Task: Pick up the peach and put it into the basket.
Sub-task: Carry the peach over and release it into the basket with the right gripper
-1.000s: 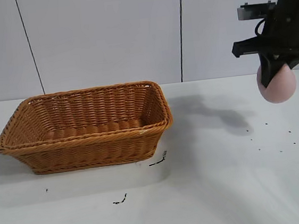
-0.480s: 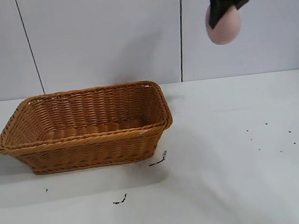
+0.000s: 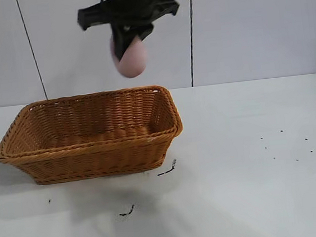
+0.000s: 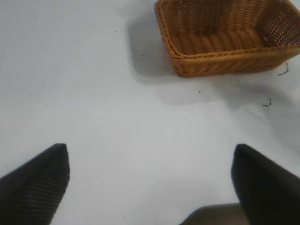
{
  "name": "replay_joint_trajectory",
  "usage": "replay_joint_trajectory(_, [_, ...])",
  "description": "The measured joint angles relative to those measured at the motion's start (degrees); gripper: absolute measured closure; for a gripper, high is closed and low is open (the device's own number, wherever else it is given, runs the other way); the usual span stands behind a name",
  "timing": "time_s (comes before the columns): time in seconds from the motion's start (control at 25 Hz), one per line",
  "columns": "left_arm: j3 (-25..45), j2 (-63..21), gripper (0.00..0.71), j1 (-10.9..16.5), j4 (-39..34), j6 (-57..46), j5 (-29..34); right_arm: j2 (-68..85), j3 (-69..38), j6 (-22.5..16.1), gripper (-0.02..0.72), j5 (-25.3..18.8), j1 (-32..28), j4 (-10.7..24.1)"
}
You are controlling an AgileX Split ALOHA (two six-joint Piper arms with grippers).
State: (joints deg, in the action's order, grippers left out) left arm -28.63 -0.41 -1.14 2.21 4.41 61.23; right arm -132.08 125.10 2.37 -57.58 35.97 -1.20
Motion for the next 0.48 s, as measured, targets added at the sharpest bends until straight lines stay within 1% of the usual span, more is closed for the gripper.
replay_joint_trajectory(0.2, [0.0,0.0,0.018,0.0,0.0,0.0,0.0,-6.3,0.0,0.0,0.666,6.9,2.8,-0.1])
replay_joint_trajectory(0.28, [0.0,0.0,0.018,0.0,0.0,0.0,0.0,-8.3,0.0,0.0,0.666,7.8,2.9,-0.2])
replay_joint_trajectory(0.48, [0.0,0.0,0.018,0.0,0.0,0.0,0.0,-10.6,0.0,0.0,0.657,7.8,2.9,0.1])
